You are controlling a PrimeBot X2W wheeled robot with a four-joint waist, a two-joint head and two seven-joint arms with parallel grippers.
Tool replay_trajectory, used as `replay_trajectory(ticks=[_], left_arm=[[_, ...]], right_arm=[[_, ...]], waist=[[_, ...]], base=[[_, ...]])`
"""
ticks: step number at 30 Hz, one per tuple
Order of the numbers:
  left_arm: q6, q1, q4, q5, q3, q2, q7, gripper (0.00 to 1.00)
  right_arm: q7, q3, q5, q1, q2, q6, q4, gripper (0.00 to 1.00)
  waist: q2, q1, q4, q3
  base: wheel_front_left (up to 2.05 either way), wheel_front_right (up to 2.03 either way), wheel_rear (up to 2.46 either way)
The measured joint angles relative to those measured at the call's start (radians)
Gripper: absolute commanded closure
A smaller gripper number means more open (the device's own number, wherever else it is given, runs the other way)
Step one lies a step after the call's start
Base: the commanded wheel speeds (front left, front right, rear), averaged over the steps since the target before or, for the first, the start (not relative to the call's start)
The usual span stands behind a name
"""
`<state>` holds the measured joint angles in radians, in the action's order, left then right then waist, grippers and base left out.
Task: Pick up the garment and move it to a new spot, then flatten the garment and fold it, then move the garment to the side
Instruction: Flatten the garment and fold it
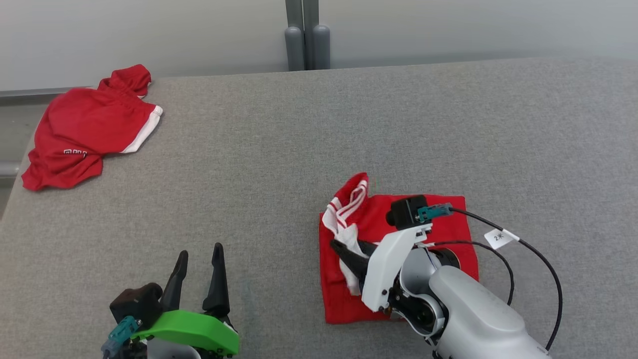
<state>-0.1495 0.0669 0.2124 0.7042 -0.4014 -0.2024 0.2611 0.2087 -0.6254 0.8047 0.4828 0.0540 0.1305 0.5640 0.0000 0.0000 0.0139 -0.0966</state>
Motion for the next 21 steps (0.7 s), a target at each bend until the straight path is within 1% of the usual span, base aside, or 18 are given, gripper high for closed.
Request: replay_trajectory(ticks=[6, 11, 16, 21], left_arm=[[0.000, 0.000, 0.003, -0.001, 0.003, 0.000, 0.000, 0.00], [0.000, -0.003, 0.000, -0.002, 0.004, 0.000, 0.000, 0.00], [0.000, -0.010, -0.003, -0.003, 0.003, 0.000, 0.000, 0.00], [-0.001, -0.017, -0.007, -0.003, -0.002, -0.001, 0.001, 0.00]], right_arm=[[-0.062, -0.039, 0.049, 0.028, -0.003, 0.000, -0.003, 0.00], [-0.109, -0.040, 0.066, 0.037, 0.002, 0.000, -0.048, 0.00], [-0.177, 0.014, 0.066, 0.037, 0.054, 0.000, -0.112, 0.00], [-0.252, 0.097, -0.011, 0.012, 0.122, 0.000, -0.140, 0.00]], waist=[[0.0000, 0.0000, -0.001, 0.008], [0.0000, 0.0000, -0.015, 0.015], [0.0000, 0.0000, -0.029, 0.021], [0.0001, 0.0000, -0.040, 0.031]], base=[[0.00, 0.00, 0.00], [0.00, 0.00, 0.00], [0.00, 0.00, 0.00], [0.00, 0.00, 0.00]])
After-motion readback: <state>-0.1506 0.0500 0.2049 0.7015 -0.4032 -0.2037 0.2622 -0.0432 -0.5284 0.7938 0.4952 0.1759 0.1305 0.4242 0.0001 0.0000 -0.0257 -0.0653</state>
